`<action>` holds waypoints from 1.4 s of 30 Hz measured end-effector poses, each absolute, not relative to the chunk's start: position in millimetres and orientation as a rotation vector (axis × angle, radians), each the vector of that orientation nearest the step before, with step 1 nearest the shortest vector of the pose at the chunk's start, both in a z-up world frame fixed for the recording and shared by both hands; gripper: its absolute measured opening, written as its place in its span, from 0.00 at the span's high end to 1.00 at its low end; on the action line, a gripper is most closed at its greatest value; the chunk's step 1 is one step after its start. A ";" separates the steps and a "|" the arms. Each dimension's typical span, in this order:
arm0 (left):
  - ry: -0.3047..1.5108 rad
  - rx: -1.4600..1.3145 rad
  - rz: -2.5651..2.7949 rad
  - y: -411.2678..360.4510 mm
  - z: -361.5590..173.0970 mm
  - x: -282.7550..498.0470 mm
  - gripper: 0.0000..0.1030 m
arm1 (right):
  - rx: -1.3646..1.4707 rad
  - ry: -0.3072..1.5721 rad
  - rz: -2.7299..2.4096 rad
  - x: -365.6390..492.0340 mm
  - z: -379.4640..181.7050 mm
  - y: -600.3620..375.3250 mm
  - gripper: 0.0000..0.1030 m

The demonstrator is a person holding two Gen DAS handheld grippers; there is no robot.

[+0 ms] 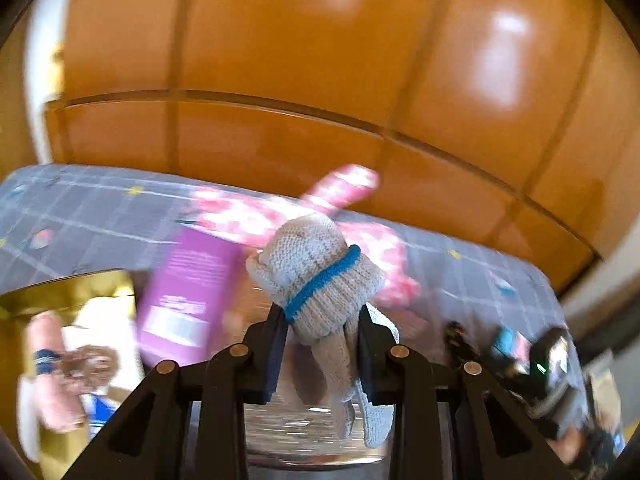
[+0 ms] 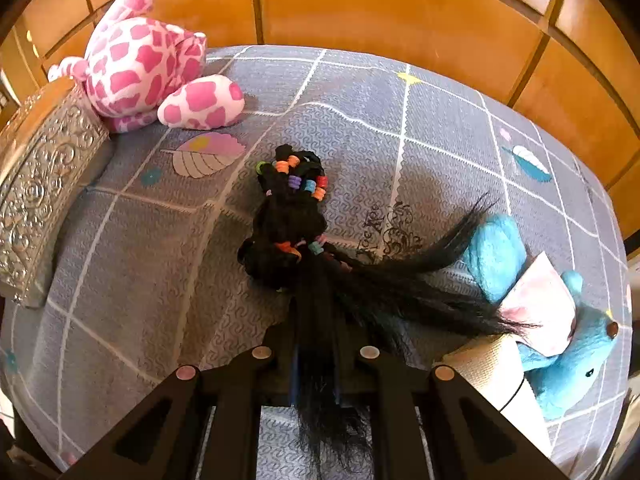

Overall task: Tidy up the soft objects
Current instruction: 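Carry the white sock into the gold tray with left tool while right holds doll, then carry the black-haired doll into the gold tray and release it with right tool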

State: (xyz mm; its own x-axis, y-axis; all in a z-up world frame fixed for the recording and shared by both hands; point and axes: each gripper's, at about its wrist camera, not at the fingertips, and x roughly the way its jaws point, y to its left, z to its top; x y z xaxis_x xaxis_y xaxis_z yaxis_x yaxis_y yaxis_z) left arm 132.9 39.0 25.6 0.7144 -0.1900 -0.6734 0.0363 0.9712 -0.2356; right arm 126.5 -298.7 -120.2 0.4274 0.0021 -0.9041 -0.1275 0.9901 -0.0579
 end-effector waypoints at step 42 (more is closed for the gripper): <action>0.717 -0.301 0.310 190.0 -29.9 0.9 0.35 | 0.314 0.885 0.359 51.0 -34.3 -205.2 0.97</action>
